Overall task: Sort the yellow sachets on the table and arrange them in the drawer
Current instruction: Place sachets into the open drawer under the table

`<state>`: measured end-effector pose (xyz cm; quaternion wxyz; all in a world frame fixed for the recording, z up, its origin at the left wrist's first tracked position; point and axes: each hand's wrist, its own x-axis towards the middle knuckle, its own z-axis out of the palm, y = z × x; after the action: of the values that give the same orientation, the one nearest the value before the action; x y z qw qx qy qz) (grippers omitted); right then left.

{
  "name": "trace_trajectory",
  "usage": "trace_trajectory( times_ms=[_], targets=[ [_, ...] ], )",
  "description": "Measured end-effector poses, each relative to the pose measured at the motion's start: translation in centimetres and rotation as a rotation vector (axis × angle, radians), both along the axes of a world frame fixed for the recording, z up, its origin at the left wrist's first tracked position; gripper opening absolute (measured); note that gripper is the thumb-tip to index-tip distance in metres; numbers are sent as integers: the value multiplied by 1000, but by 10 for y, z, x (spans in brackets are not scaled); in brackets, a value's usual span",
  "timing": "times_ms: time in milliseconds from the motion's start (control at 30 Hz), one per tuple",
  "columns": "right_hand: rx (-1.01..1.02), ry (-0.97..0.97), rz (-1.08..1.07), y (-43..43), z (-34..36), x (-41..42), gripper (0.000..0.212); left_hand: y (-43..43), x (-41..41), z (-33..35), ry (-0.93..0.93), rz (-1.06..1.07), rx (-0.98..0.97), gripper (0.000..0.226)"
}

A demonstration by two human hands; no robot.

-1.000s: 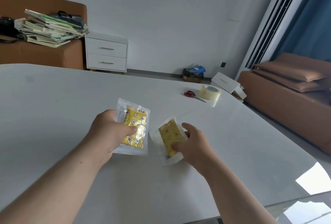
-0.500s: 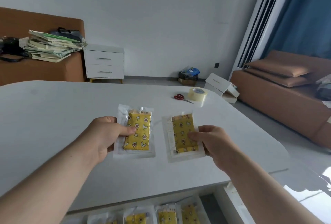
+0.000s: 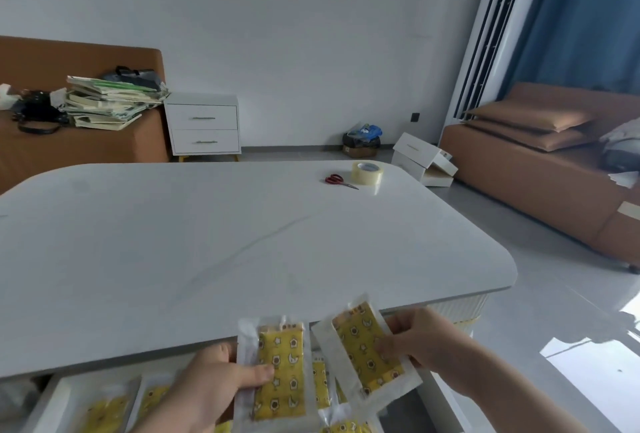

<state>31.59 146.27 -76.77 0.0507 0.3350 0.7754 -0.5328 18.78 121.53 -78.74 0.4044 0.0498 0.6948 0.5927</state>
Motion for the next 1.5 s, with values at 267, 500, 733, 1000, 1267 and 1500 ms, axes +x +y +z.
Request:
trace_trajectory(
  times_ms=[267,500,733,1000,1267,1500],
  targets=[
    [-40,-282,40,22,-41,-2,17,21,7,-47,23,-104,-282,17],
    [-131,-353,-171,32,-92,-26,18,65,-16,-106,-73,70,-324,21],
    [-180,-351,-219,36,-118,-45,18,100,-23,-153,-63,153,-318,23],
    [-240,-405,-262,51,-135,-45,17,112,-34,-139,232,44,-627,15],
    [-277,-381,-303,56,-137,-48,18,115,-33,-140,411,-127,-741,39],
    [-265,-390,-269,53,-141,-52,9,113,-26,-136,645,-238,-808,37]
  ],
)
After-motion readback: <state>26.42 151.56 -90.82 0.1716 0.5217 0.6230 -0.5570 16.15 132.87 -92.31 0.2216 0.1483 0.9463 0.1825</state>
